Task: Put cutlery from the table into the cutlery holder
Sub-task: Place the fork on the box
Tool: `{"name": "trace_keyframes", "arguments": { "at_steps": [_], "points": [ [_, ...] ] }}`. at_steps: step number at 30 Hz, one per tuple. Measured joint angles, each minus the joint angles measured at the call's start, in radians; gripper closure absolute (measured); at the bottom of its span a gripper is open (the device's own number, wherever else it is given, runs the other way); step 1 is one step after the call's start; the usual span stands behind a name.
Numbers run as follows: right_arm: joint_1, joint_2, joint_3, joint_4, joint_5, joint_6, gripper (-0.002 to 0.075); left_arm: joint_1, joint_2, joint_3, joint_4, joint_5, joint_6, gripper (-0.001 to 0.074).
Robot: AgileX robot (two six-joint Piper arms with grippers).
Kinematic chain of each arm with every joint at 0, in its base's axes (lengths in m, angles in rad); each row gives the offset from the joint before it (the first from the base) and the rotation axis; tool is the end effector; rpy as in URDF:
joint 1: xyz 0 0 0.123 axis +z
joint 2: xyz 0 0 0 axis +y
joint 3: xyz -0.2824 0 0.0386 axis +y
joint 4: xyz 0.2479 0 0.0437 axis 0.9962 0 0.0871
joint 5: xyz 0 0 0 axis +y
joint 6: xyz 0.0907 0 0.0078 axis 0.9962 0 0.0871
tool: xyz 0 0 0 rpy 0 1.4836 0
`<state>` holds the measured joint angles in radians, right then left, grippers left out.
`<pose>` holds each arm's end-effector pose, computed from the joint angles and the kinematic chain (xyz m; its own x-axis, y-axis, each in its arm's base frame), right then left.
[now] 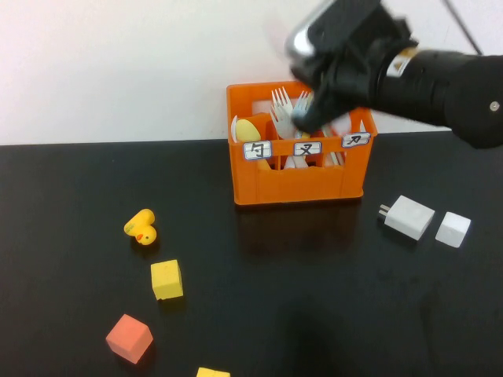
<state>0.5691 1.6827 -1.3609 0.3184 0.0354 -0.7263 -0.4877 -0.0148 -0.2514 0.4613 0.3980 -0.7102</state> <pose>0.3420 0.2200 0.3381 0.0125 -0.4631 -0.8862 -0.5914 0.7112 -0.3800 0.0378 -0.0022 0.2641 -0.0913 -0.2603 -0.9612 0.2955 0.9147 -0.2758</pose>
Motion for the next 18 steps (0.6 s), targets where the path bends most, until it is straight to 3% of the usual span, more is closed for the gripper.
{"name": "trace_keyframes", "arguments": {
  "at_steps": [8,13,18],
  "points": [
    [0.000,0.089,0.000,0.138,-0.454,0.120,0.0606,0.000,0.000,0.000,0.005,0.000,0.000,0.0736],
    [0.000,0.170,0.001,0.118,-0.533,0.303,0.0606,0.000,0.000,0.000,0.008,0.000,0.000,0.0736],
    [0.000,0.197,0.001,-0.039,-0.562,0.434,0.0606,0.000,0.000,0.000,0.011,0.000,0.000,0.0736]
  ]
}}
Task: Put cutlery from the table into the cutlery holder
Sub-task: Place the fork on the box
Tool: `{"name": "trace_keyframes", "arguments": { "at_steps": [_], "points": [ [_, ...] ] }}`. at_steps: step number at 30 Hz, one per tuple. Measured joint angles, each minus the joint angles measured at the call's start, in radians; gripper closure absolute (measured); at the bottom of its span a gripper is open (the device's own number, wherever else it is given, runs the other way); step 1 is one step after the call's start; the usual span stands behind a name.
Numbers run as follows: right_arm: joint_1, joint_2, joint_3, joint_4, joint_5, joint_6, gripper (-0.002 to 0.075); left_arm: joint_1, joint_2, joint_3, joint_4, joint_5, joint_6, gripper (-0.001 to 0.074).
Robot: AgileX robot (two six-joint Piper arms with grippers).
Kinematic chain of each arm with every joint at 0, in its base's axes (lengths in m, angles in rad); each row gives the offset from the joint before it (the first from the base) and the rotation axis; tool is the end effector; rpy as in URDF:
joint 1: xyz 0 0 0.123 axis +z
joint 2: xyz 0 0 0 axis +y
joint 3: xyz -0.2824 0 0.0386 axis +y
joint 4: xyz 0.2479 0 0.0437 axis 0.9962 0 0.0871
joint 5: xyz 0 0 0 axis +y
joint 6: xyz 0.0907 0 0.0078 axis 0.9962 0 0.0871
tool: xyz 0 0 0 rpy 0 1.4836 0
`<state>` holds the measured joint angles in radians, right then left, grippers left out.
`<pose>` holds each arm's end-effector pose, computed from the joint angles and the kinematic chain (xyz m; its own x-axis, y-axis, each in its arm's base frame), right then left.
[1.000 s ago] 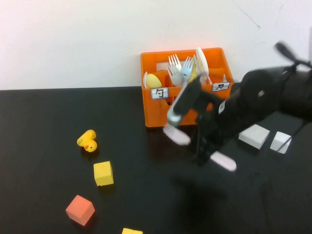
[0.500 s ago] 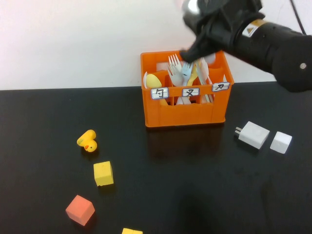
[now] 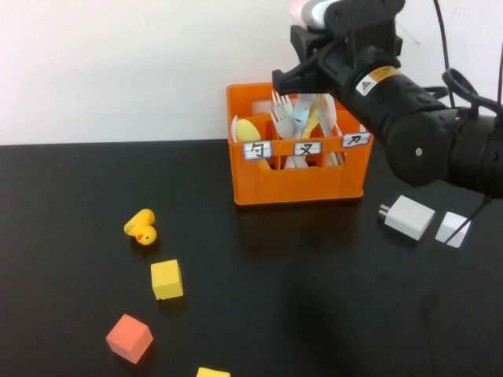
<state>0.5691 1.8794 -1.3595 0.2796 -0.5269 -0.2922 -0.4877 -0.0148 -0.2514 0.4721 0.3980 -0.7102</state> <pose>0.3853 0.2315 0.3019 0.0853 -0.0030 -0.9964 -0.4134 0.9097 -0.0381 0.0379 -0.0019 0.2642 -0.0857 -0.2520 -0.9639 0.2933 0.9182 -0.2662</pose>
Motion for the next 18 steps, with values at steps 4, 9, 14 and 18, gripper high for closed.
{"name": "trace_keyframes", "arguments": {
  "at_steps": [4,9,14,18],
  "points": [
    [0.000,0.000,0.000,-0.128,-0.037,0.029,0.0606,0.000,0.000,0.000,0.002,0.000,0.000,0.0736],
    [0.000,0.024,0.000,-0.156,-0.052,0.035,0.0606,0.000,0.000,0.000,0.004,0.000,0.000,0.0736],
    [0.000,0.104,0.000,-0.158,-0.054,0.035,0.0606,0.000,0.000,0.000,0.004,0.000,0.000,0.0736],
    [0.000,0.153,0.000,-0.158,-0.070,0.035,0.0606,0.000,0.000,0.000,0.004,0.000,0.000,0.0736]
  ]
}}
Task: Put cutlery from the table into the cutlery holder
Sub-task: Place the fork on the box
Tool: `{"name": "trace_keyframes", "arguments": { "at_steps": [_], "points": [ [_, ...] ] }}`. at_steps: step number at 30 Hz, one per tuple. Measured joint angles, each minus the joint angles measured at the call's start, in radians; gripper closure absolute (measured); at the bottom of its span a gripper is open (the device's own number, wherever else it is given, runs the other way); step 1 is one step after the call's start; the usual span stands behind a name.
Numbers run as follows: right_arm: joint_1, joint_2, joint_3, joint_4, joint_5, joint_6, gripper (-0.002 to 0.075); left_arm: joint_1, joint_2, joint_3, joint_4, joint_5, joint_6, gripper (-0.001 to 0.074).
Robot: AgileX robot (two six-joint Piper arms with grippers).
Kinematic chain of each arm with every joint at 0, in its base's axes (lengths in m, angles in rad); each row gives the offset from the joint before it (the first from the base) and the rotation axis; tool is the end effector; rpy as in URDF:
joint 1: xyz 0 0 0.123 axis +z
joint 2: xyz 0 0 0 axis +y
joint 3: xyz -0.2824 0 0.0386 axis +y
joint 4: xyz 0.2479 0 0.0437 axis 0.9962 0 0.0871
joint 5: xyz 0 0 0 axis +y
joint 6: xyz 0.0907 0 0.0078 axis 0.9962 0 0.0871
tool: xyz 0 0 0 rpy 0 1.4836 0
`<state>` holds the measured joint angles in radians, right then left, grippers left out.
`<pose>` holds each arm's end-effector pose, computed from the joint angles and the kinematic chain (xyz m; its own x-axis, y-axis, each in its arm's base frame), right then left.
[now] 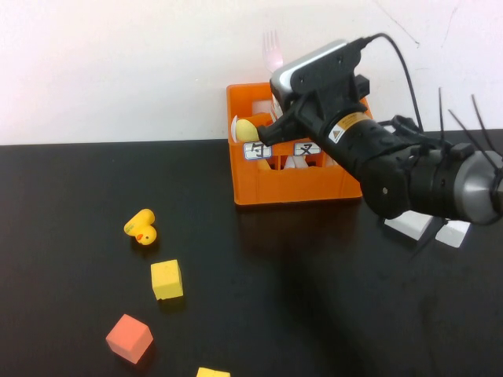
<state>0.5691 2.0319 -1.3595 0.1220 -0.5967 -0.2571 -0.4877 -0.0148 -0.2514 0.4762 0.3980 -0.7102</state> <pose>0.4011 0.2492 0.2391 0.0813 -0.1320 -0.9879 -0.4731 0.8673 -0.1548 0.0379 -0.0017 0.2643 -0.0837 -0.2489 -0.9649 0.2925 0.9195 -0.2625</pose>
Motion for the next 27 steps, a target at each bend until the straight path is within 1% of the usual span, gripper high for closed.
{"name": "trace_keyframes", "arguments": {
  "at_steps": [6,8,9,11,14,17,27],
  "points": [
    [0.000,0.011,0.000,-0.003,-0.023,0.000,0.0606,0.000,0.000,0.000,0.000,0.000,0.000,0.0736],
    [0.000,0.011,0.000,-0.003,-0.023,0.000,0.0592,0.000,0.000,0.000,0.000,0.000,0.000,0.0736],
    [0.000,0.011,0.000,-0.003,-0.023,0.000,0.0576,0.000,0.000,0.000,0.000,0.000,0.000,0.0736],
    [0.000,0.011,0.000,-0.003,-0.023,0.000,0.0520,0.000,0.000,0.000,0.000,0.000,0.000,0.0736],
    [0.000,0.011,0.000,-0.003,-0.023,0.000,0.0413,0.000,0.000,0.000,0.000,0.000,-0.002,0.0736],
    [0.000,0.011,0.000,-0.003,-0.023,0.000,0.0370,0.000,0.000,0.000,0.000,0.000,-0.002,0.0736],
    [0.000,0.011,0.000,-0.005,-0.023,0.000,0.0353,0.000,0.000,0.000,0.000,0.000,-0.002,0.0736]
  ]
}}
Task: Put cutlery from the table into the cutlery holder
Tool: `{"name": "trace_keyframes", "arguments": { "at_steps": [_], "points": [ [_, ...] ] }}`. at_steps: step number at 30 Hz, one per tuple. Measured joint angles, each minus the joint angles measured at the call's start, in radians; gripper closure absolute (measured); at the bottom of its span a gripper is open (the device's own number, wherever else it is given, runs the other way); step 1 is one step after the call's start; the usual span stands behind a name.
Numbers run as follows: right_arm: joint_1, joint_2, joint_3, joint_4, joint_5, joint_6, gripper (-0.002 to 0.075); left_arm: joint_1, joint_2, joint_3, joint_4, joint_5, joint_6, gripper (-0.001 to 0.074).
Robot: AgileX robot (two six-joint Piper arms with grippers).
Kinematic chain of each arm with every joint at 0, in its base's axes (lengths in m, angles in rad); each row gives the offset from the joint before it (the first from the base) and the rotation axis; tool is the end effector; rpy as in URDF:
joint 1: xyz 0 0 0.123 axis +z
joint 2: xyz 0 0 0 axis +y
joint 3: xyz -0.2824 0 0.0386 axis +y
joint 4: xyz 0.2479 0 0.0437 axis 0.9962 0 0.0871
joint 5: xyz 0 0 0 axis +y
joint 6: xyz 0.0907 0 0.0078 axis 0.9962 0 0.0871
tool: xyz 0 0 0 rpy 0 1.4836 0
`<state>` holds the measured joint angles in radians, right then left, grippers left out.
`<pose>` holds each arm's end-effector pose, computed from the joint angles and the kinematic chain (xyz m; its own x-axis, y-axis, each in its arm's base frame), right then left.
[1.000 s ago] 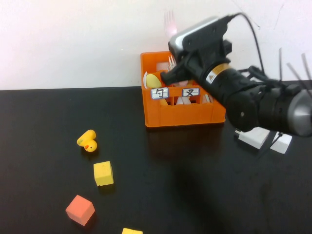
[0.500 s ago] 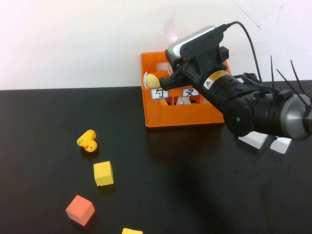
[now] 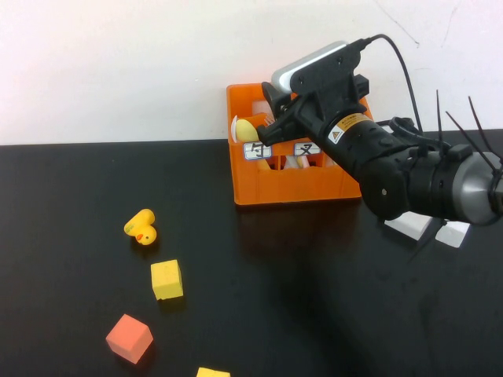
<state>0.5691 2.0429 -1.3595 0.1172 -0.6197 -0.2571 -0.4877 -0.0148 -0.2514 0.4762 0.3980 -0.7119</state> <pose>0.4021 0.2499 0.2360 0.0941 -0.1303 -0.9870 -0.4714 0.8674 -0.1595 0.0379 -0.0017 0.2643 -0.0841 -0.2504 -0.9645 0.2923 0.9191 -0.2641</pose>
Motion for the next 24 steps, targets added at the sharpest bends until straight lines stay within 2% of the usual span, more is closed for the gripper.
{"name": "trace_keyframes", "arguments": {
  "at_steps": [8,11,14,16,18,24],
  "points": [
    [0.000,-0.064,0.004,-0.064,0.000,0.000,0.0376,0.000,0.000,0.000,0.017,0.000,0.000,0.0736],
    [0.000,-0.146,0.004,-0.163,0.000,0.000,0.0441,0.000,0.000,0.000,0.021,0.000,0.000,0.0736],
    [0.000,-0.254,0.004,-0.303,0.043,0.000,0.0557,0.000,0.000,0.000,0.023,0.000,-0.002,0.0736],
    [0.000,-0.322,0.004,-0.386,0.112,0.012,0.0648,0.000,0.000,0.000,0.023,0.000,-0.002,0.0736],
    [0.000,-0.394,0.004,-0.453,0.218,0.043,0.0694,0.000,0.000,0.000,0.029,0.000,-0.002,0.0736],
    [0.000,-0.552,0.018,-0.498,0.597,0.057,0.0725,0.000,0.000,0.000,0.060,0.023,-0.004,0.0736]
  ]
}}
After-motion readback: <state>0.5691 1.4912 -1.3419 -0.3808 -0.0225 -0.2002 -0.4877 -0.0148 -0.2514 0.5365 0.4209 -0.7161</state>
